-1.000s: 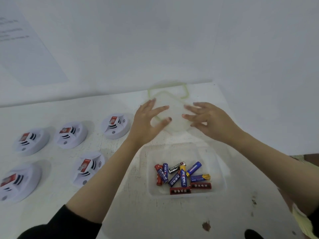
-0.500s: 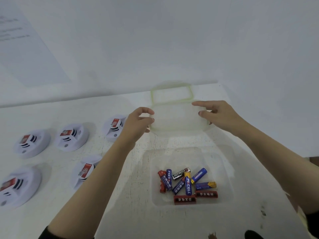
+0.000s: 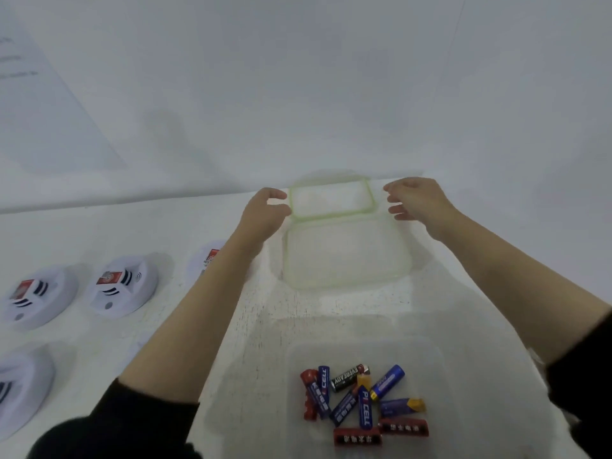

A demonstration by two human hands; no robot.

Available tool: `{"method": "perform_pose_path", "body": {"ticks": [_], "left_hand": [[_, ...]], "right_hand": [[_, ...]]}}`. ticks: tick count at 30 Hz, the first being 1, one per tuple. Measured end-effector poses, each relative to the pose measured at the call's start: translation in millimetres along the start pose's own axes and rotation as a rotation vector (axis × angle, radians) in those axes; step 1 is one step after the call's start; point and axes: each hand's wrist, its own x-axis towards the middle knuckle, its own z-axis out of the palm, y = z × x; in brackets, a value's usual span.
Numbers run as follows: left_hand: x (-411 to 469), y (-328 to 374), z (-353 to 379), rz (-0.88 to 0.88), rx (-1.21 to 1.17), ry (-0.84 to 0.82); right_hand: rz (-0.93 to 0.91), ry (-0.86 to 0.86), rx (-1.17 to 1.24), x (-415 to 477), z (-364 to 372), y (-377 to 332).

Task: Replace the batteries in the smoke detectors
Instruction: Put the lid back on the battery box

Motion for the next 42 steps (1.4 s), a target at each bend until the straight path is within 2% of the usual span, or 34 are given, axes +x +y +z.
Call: {"method": "perform_pose_path", "body": {"ticks": [3, 6, 9, 13, 19, 22, 26, 29, 32, 38, 42], "left_hand": [[32.7, 1.8, 10.2, -0.139, -0.013, 0.010], [51.9, 0.4, 13.6, -0.209, -0.008, 0.096], [60.2, -4.8, 11.2, -0.174, -0.112, 0.109], [49.6, -6.5, 0.3, -0.057, -0.355, -0.036], [26.8, 16.0, -15.7, 0.128, -0.418, -0.050], [10.8, 32.9, -24.6, 0.170, -0.479, -0.034], [-18.5, 52.1, -30.4, 0.245, -0.573, -0.040], [-44.2, 59.9, -31.9, 0.278, -0.645, -0.046], [-71.6, 63.8, -34.3, 0.220, -0.684, -0.045], [-112.2, 46.8, -47.3, 0.106, -0.782, 0.039], [-136.2, 18.3, -53.0, 0.087, -0.723, 0.020]], "right_hand": [[0.166, -0.048, 0.003, 29.1, 12.3, -7.1], [0.154, -0.001, -0.046, 41.5, 18.9, -8.0], [0.046, -0.005, -0.046, 46.7, 16.3, -0.9], [-0.026, -0.036, 0.009, 47.1, 11.8, 8.9], [-0.088, -0.095, 0.271, 22.8, 0.5, -7.4], [-0.041, -0.104, 0.544, 5.8, -5.5, -25.6], [0.064, -0.011, 0.942, -23.1, -13.0, -48.8], [0.077, 0.086, 0.870, -46.3, -16.7, -61.9], [0.012, 0.131, 0.821, -69.1, -15.7, -64.2], [-0.117, 0.026, 0.875, -126.8, -8.8, -48.1], [-0.195, -0.045, 0.765, -167.8, -2.4, -25.4]]}}
